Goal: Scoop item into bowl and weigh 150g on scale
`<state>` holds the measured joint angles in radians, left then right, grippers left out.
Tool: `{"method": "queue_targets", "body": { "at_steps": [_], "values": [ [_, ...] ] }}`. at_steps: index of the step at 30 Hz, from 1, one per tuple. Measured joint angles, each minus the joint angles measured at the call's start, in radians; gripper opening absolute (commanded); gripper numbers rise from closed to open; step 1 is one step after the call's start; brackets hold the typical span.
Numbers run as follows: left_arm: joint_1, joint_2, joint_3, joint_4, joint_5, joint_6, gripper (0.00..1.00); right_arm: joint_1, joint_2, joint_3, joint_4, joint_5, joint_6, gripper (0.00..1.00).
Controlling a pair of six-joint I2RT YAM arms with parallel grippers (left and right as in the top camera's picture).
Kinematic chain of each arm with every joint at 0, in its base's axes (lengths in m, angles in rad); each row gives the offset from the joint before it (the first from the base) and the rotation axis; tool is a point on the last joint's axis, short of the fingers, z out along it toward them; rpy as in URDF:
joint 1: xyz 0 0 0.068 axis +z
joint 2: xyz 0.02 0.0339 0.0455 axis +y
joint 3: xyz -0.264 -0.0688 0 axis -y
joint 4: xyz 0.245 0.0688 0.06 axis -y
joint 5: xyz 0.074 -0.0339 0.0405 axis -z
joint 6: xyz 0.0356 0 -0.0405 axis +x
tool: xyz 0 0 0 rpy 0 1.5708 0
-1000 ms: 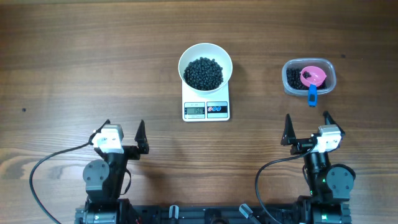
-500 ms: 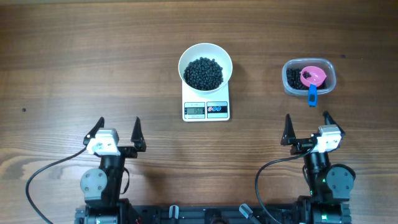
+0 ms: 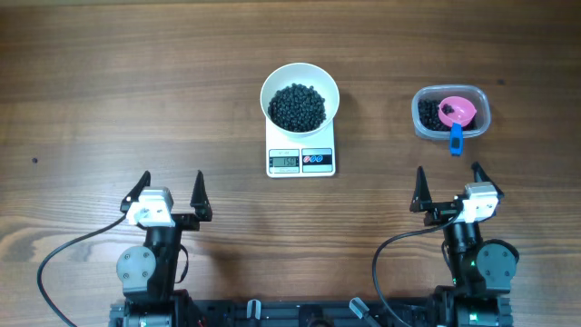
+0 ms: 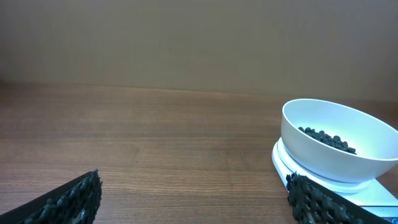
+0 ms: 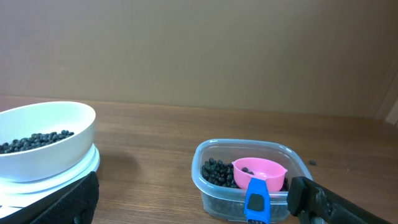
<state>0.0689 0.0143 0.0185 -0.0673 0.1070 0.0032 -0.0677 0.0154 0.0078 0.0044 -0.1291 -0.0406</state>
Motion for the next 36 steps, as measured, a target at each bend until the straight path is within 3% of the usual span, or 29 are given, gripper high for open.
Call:
{"method": "queue_targets", "body": {
  "at_steps": [21, 36],
  "values": [
    [-0.063, 0.000, 0.000, 0.000, 0.033, 0.000, 1.00, 0.000, 0.000, 0.000, 0.000, 0.000, 0.000, 1.00],
    [-0.063, 0.000, 0.000, -0.008, -0.058, 0.000, 1.00, 0.000, 0.000, 0.000, 0.000, 0.000, 0.000, 1.00]
  ]
}}
